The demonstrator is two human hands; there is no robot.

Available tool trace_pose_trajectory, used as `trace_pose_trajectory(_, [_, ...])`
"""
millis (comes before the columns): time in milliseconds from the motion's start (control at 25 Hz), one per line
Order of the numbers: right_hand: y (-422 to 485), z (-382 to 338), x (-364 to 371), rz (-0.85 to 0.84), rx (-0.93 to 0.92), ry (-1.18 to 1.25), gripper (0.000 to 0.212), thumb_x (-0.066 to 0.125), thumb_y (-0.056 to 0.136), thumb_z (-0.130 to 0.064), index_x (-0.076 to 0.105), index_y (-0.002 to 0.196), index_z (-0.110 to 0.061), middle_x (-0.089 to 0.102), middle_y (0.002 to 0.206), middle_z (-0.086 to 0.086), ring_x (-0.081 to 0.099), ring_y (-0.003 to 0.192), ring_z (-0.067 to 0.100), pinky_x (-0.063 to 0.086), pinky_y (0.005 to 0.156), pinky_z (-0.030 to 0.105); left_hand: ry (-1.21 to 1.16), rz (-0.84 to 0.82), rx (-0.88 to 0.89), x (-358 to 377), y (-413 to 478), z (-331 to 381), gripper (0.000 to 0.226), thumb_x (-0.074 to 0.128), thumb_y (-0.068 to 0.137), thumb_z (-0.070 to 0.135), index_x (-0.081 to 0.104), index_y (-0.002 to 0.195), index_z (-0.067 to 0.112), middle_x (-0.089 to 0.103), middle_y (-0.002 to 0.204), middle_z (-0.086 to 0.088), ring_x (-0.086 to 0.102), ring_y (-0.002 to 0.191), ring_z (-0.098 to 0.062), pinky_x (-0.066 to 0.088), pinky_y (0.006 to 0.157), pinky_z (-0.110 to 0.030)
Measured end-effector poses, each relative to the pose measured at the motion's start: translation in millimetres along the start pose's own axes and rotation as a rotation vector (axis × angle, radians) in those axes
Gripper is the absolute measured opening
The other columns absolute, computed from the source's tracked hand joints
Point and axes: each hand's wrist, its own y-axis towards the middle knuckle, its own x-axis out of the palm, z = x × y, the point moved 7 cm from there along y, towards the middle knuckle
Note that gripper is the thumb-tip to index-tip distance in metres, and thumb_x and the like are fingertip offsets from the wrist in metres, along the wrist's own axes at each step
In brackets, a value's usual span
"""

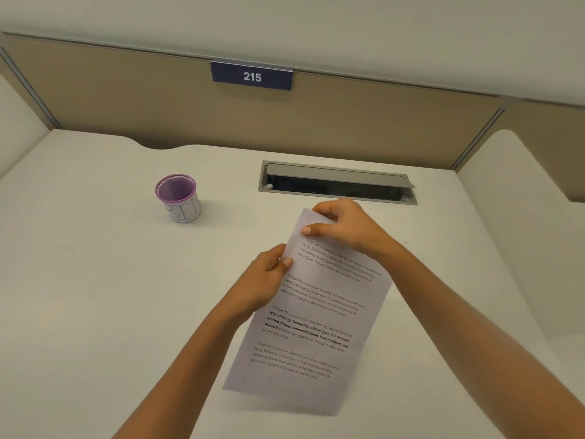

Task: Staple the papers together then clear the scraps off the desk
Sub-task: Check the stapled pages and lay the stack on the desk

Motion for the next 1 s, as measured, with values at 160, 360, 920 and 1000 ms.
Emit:
trace_pose_trajectory(160, [-24.4,-38.6,-27.8,0.021,-0.088,0.077,0.014,0.071,0.085,-0.027,0.073,0.097,-0.019,0.075,0.086,-0.009,0.071,0.073,0.003,0.054,0.067,0.014,-0.026,0.008,0.087,-2.0,-24.9,31.9,0.024,0.04,0.105,0.019,0.06,0.117,0.019,0.075,0.106,-0.004,0.073,0.092,-0.024,0.056,0.089,-0.05])
trace_pose_trajectory(360, [-45.1,-67.9,-46.9,0.05,-0.169,0.118,0.008,0.072,0.085,-0.024,0.073,0.089,-0.016,0.076,0.083,0.0,0.071,0.07,0.011,0.055,0.068,0.024,0.0,0.037,0.174,-3.6,-46.1,57.6,0.022,0.041,0.103,0.023,0.061,0.113,0.02,0.074,0.106,-0.003,0.072,0.094,-0.026,0.054,0.089,-0.057])
trace_pose_trajectory(920, [-61.6,-72.4,-57.5,0.217,-0.231,0.099,0.031,0.057,0.095,-0.036,0.07,0.087,-0.009,0.068,0.077,-0.002,0.06,0.067,0.009,0.047,0.064,0.027,0.111,0.163,0.231,4.9,-66.4,69.5,0.02,0.041,0.104,0.023,0.06,0.107,0.016,0.073,0.098,-0.007,0.071,0.088,-0.03,0.055,0.082,-0.057])
trace_pose_trajectory(1000, [-70.1,-71.8,-67.4,0.418,-0.259,0.015,0.019,0.061,0.092,-0.037,0.07,0.096,-0.02,0.068,0.093,-0.011,0.063,0.083,0.002,0.049,0.071,0.019,0.148,0.224,0.237,4.3,-68.5,69.9,0.02,0.039,0.104,0.024,0.059,0.108,0.02,0.073,0.096,-0.002,0.072,0.083,-0.023,0.059,0.075,-0.051])
